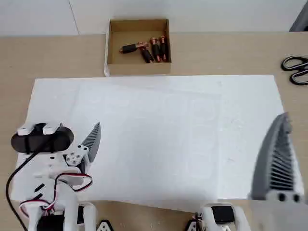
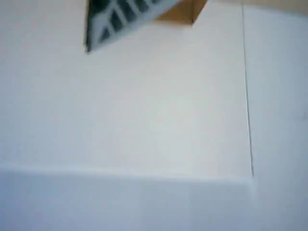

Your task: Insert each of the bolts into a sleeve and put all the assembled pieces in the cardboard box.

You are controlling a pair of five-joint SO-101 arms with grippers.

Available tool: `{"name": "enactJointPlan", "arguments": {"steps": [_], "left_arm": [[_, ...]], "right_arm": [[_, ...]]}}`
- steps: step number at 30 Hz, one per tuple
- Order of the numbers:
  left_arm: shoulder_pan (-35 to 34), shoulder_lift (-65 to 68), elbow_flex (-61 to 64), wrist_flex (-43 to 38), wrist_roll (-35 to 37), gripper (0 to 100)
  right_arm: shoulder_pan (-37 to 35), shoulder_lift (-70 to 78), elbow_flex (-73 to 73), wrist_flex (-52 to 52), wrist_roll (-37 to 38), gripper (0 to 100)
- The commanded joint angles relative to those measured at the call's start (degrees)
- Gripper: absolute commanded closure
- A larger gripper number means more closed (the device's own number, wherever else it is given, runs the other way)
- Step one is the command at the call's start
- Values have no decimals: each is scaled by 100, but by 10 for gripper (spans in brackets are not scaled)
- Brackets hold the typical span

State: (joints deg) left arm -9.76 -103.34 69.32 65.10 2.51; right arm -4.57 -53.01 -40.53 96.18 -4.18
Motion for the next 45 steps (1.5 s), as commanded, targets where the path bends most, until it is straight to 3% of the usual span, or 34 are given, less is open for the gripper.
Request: {"name": "enactJointPlan", "arguments": {"steps": [1,11,16,34,45], "left_arm": [[9,-44,171,-352,-18,686],[9,-44,989,-914,-18,686],[26,-44,1270,-941,-18,686],[35,-44,2501,-941,-9,686],[18,-44,2554,-932,0,686]], "right_arm": [[40,-998,2787,-251,9,799],[66,-4057,9196,-3204,44,800],[75,-5165,11165,-4013,44,800],[127,-5095,12440,-4040,18,798],[127,-5095,13257,-4048,18,798]]}}
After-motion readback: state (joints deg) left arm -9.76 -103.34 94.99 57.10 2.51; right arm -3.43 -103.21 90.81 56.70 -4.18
